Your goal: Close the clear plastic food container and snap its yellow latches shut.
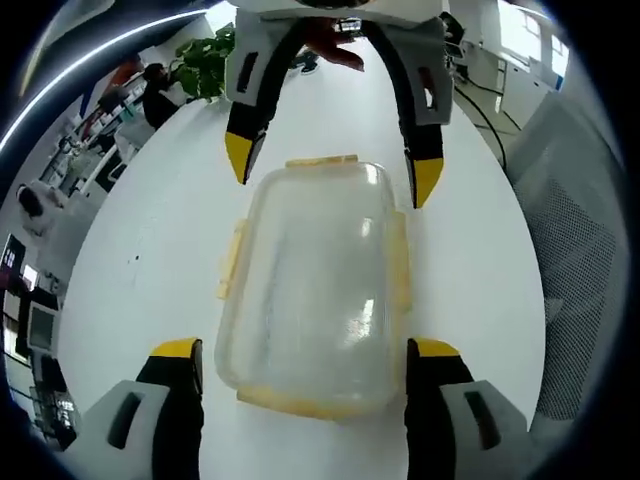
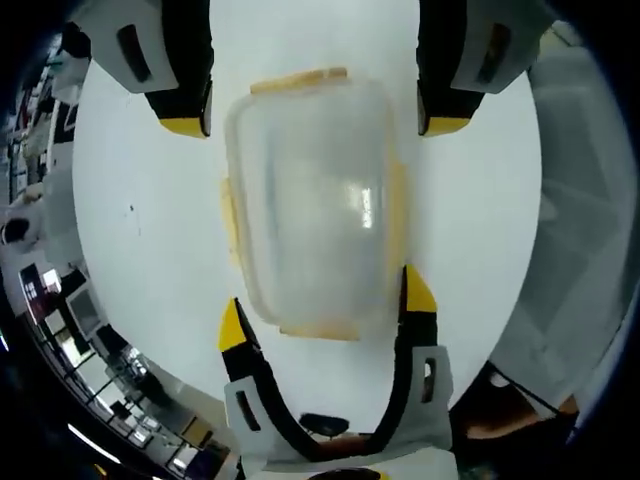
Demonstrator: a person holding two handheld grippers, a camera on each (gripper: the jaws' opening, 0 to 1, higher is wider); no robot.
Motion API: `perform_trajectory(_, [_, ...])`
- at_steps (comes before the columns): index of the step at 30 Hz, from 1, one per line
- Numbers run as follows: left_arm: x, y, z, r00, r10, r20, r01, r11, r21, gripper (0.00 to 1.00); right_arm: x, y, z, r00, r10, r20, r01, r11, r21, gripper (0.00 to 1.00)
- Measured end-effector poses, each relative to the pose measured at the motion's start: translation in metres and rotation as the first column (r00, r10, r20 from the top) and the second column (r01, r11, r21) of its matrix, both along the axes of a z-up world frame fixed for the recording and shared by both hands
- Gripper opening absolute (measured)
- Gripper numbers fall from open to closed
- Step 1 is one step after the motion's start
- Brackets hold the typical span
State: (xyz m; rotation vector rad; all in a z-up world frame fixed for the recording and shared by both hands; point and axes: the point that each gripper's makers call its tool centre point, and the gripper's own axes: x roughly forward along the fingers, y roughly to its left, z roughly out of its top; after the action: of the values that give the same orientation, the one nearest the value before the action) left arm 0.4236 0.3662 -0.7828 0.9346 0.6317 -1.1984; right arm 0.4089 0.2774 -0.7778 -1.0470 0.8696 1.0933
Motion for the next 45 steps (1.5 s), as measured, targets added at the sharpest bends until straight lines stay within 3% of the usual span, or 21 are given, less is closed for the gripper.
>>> perform_trajectory(10, [-0.007, 0.003, 0.008, 0.998, 0.047, 0.028, -0.046, 0.998, -0.037, 0.90, -0.007, -0.003, 0.008, 0.994, -0.112, 0.016, 0.110, 0.989, 0.096, 0.86])
perform_trajectory(18, [-0.015, 0.016, 0.012, 0.992, 0.127, 0.004, -0.126, 0.987, -0.100, 0.90, -0.012, -0.007, 0.011, 0.977, -0.212, 0.039, 0.203, 0.966, 0.159, 0.86])
perform_trajectory(27, [-0.020, 0.026, 0.024, 0.977, 0.212, 0.018, -0.205, 0.963, -0.174, 0.90, -0.018, -0.001, 0.024, 0.952, -0.302, 0.046, 0.279, 0.922, 0.269, 0.86])
perform_trajectory(34, [-0.030, 0.032, 0.023, 0.967, 0.253, 0.006, -0.247, 0.947, -0.207, 0.90, -0.026, -0.003, 0.025, 0.932, -0.361, 0.033, 0.333, 0.887, 0.321, 0.86])
perform_trajectory(45, [-0.042, 0.041, 0.026, 0.944, 0.328, -0.036, -0.325, 0.904, -0.278, 0.91, -0.038, -0.009, 0.028, 0.896, -0.443, 0.028, 0.396, 0.827, 0.400, 0.86])
